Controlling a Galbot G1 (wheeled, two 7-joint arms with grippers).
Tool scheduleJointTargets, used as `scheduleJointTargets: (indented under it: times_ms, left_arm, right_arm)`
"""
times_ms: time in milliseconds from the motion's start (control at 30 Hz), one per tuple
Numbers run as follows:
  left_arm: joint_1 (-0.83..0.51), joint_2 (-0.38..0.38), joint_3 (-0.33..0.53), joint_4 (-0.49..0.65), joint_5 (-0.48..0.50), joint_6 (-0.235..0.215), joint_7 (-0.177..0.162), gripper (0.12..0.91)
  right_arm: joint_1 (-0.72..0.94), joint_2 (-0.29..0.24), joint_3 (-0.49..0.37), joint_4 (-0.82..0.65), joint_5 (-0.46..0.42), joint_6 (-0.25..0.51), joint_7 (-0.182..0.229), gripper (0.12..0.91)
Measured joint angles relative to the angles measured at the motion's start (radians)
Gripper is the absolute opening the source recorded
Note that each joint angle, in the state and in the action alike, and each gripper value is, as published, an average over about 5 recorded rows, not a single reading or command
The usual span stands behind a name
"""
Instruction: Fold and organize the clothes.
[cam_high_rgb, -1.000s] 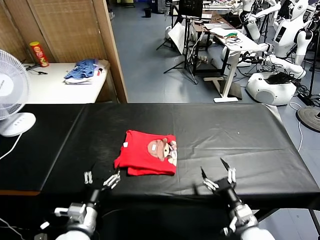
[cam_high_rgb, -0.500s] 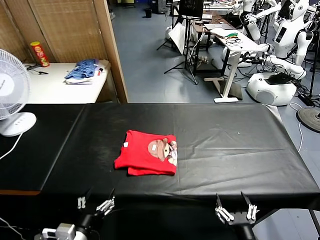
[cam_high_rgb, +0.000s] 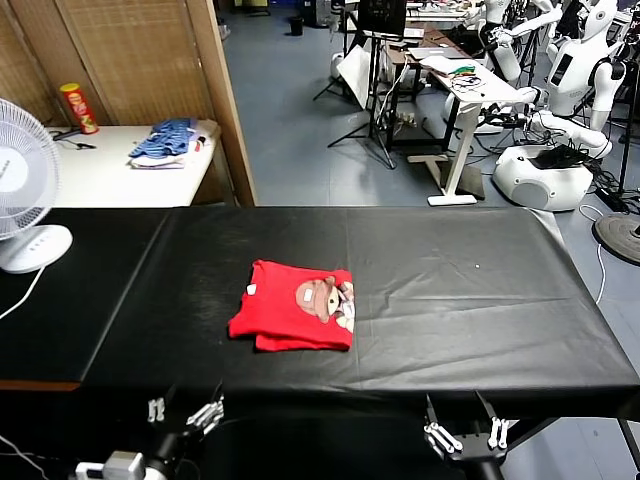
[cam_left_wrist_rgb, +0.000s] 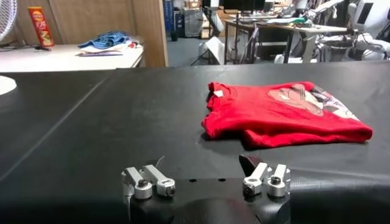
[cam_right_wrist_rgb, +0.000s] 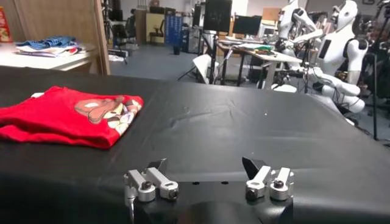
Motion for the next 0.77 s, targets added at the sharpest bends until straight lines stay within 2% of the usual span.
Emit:
scheduleJointTargets:
  times_ms: [367,767]
  left_arm:
    - [0.013,0.0,-0.009,-0.047,-0.028,0.047,-0.007,0.798]
    - [0.014,0.002,-0.018,-0.055,-0.033,0.058,-0.007,0.798]
  right_arm:
    - [0.005,0.001,-0.012,0.004,0.032,-0.055,0.013,0.798]
    - [0.005,0.001,-0.013,0.006,0.037,-0.061,0.014,0.798]
